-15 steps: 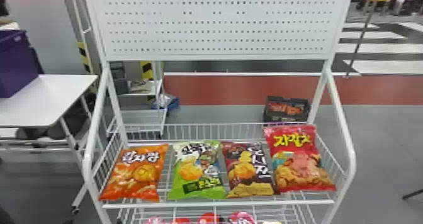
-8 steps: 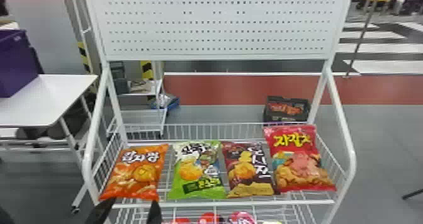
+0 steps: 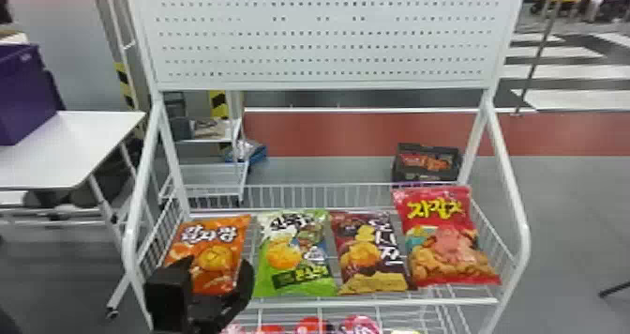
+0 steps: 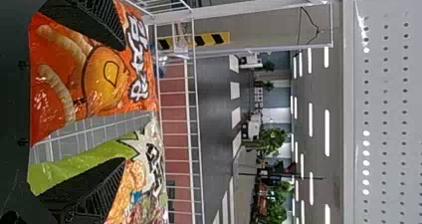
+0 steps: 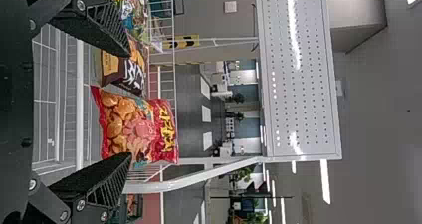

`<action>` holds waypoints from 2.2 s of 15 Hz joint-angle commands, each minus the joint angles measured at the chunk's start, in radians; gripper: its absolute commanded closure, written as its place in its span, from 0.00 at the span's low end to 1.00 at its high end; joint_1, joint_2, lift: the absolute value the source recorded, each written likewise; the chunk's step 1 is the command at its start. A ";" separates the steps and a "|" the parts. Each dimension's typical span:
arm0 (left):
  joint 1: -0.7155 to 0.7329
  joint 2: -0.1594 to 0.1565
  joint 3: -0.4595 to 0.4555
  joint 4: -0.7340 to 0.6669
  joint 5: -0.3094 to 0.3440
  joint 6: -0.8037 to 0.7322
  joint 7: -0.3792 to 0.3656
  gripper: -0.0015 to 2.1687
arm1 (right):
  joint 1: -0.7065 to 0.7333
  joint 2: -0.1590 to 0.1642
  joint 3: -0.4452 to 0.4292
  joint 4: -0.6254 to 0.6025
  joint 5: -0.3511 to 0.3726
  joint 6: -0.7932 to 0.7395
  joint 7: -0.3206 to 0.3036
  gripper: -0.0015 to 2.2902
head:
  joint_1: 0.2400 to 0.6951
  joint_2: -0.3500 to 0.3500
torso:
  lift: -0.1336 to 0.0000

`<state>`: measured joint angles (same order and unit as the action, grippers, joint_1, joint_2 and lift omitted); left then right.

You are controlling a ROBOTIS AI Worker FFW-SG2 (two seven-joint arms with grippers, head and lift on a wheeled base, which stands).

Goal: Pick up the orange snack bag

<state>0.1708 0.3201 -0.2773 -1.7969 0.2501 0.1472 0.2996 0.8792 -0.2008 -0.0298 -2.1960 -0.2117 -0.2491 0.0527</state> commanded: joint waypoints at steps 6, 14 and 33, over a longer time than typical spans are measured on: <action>-0.106 -0.003 0.024 0.122 0.021 0.082 0.006 0.04 | -0.002 0.001 -0.001 0.004 0.000 -0.009 0.001 0.09 | 0.57 0.50 | 1.00; -0.116 -0.003 0.052 0.133 0.037 0.137 -0.022 0.06 | -0.008 0.001 0.002 0.007 0.000 -0.009 -0.001 0.09 | 0.57 0.50 | 1.00; -0.030 0.008 0.062 -0.018 0.071 0.153 -0.022 0.46 | -0.009 -0.002 0.005 0.007 0.000 -0.009 -0.001 0.09 | 0.57 0.50 | 1.00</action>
<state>0.1307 0.3270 -0.2161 -1.7890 0.3141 0.3000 0.2777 0.8697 -0.2020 -0.0246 -2.1890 -0.2117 -0.2584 0.0522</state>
